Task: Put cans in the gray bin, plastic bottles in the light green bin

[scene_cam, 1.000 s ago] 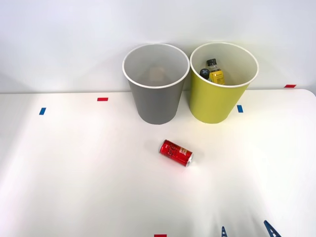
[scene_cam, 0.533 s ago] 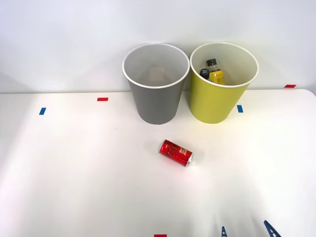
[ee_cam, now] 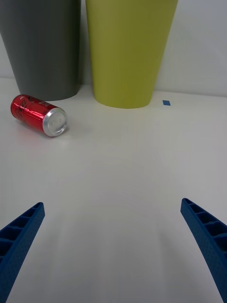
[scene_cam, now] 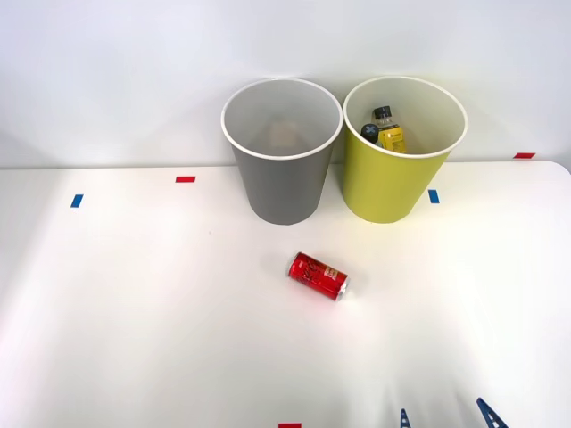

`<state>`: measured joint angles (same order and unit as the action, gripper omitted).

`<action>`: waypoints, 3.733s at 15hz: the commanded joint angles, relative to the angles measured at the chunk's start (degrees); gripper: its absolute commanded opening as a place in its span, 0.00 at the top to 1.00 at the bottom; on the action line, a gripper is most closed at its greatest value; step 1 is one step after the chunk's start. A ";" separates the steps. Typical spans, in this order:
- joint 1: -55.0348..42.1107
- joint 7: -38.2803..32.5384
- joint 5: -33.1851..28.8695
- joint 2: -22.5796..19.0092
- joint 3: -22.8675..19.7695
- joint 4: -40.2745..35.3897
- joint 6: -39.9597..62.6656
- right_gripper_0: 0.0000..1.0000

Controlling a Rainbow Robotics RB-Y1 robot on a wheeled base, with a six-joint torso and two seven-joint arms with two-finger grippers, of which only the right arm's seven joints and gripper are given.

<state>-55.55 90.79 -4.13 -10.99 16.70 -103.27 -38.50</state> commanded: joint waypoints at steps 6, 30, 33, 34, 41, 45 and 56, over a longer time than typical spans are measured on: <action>3.87 1.58 -1.58 0.17 -1.05 2.46 0.09 0.00; 45.70 6.42 21.71 -21.97 4.66 -41.75 103.36 0.00; 54.84 12.13 28.30 -22.76 4.66 -41.31 114.96 0.00; 57.30 14.15 30.50 -22.76 4.66 -40.08 116.89 0.00; 70.14 17.05 35.51 -21.80 9.49 -26.19 117.33 0.00; 74.53 18.28 34.54 -15.73 10.37 -16.61 117.33 0.00; 82.44 19.16 24.87 -3.25 11.25 0.97 117.33 0.00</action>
<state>26.72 110.03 21.61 -14.81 27.82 -102.94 78.84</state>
